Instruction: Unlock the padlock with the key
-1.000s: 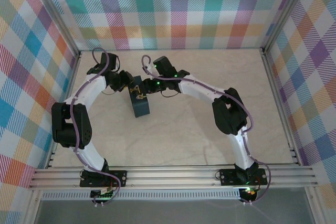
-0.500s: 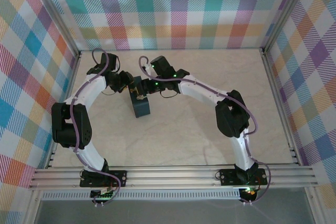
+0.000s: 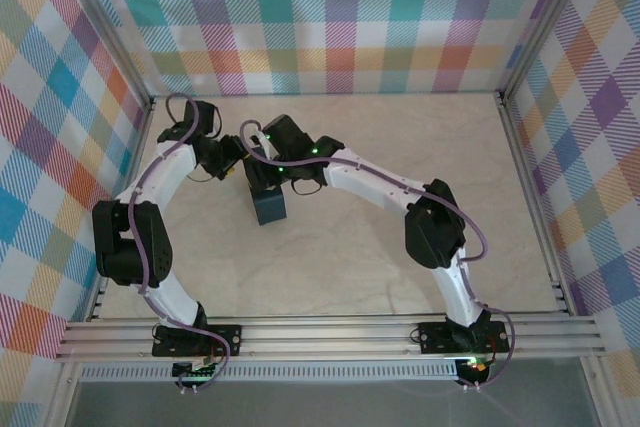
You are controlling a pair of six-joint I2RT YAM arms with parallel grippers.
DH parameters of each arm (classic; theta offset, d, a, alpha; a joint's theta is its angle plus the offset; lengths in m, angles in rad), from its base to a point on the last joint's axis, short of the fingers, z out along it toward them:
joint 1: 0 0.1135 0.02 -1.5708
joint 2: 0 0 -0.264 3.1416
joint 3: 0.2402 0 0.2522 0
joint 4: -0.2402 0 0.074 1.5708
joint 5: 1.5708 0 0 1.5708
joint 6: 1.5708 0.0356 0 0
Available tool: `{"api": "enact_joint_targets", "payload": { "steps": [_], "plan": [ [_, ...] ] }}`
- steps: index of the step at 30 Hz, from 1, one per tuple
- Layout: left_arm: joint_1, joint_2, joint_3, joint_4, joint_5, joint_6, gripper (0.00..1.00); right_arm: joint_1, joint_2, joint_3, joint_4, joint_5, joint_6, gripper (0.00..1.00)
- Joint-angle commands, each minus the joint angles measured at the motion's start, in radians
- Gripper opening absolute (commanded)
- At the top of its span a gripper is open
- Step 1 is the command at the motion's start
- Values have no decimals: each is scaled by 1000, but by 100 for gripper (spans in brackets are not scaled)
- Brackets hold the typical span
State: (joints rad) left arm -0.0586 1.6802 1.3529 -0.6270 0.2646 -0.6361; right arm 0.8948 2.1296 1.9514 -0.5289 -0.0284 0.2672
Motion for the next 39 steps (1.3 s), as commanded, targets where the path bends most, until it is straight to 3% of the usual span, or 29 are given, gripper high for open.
{"api": "enact_joint_targets", "payload": {
  "steps": [1,13,26,35,39],
  "plan": [
    [18,-39,35,-15,22,-8,56,7,46,65,-47,46,-21,58],
    [32,-55,22,-20,-14,-2,57,23,110,113,-81,63,33,56],
    [32,-91,11,-54,-88,32,56,62,156,173,-258,258,23,51],
    [32,-108,21,-80,-113,43,56,65,163,198,-285,200,54,43],
    [32,-105,24,-92,-100,46,56,55,135,186,-231,118,87,40]
  ]
}}
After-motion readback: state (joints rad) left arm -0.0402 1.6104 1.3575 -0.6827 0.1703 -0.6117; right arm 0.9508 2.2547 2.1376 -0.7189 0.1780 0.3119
